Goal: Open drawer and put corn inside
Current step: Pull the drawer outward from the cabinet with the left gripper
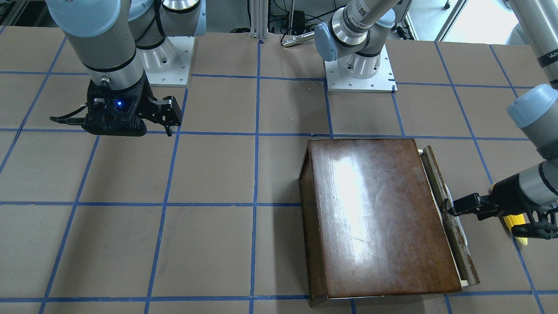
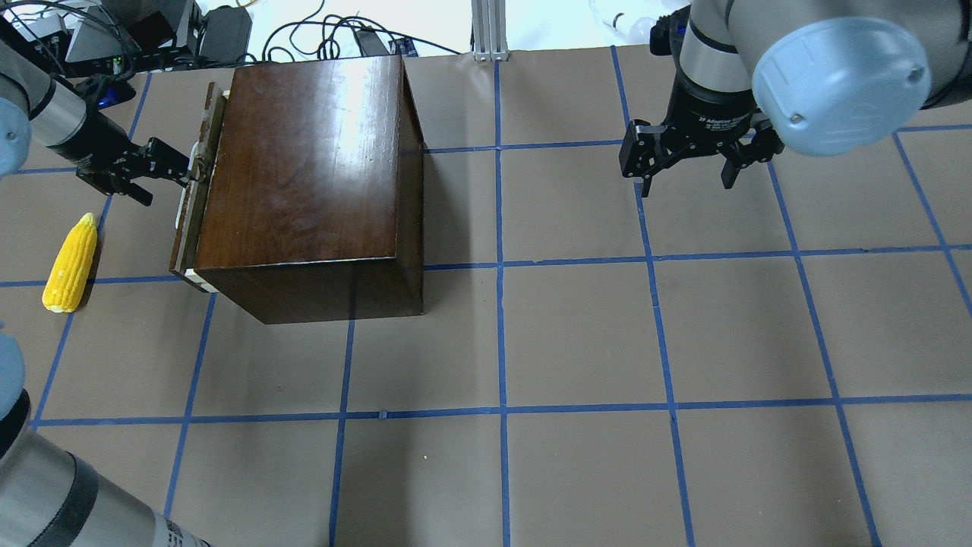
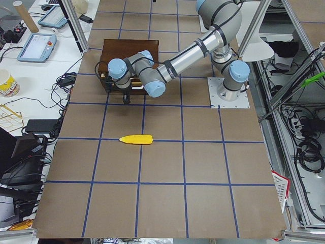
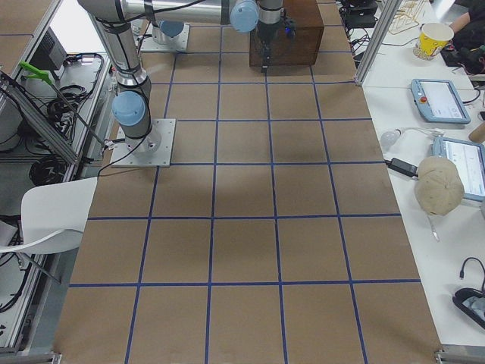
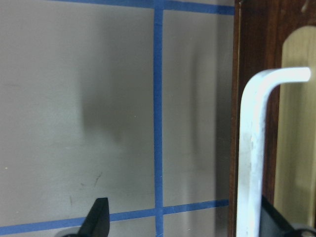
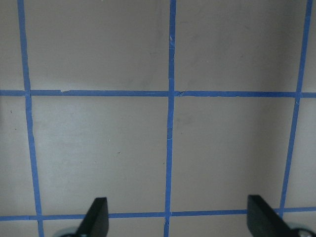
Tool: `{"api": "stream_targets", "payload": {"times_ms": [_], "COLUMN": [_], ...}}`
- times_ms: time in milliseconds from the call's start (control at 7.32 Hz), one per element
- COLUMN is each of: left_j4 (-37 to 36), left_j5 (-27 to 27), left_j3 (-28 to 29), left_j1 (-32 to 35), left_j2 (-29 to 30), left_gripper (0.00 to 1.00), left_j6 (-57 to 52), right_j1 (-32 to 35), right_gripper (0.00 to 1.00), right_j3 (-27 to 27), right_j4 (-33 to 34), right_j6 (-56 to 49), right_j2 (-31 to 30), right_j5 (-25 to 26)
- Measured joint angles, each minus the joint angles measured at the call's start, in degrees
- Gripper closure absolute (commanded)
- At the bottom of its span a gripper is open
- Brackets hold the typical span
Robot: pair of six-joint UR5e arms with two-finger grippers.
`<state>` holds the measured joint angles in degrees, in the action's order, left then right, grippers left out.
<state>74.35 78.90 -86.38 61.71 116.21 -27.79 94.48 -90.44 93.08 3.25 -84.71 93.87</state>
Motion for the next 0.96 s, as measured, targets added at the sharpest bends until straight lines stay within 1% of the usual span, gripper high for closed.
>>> {"api": "stream_targets", "payload": {"times_ms": [546,956], "left_j4": [-0.69,-0.70], "left_j5": [0.46,0.38], "left_j3": [-0.01,0.09], "left_j1": [-0.69,-2.48], "left_j2": [0.04,0.00], "left_gripper": [0.00,0.00], "left_j6": [-0.17,-0.32], "right_j1": [0.00,0.00], "right_gripper": [0.00,0.00], "right_j3": [0.00,0.00], "right_j4": [0.00,0.00], "right_j6": [0.00,0.00], "right_j2": [-0.02,0.02], "right_j5": [0.00,0.00]}}
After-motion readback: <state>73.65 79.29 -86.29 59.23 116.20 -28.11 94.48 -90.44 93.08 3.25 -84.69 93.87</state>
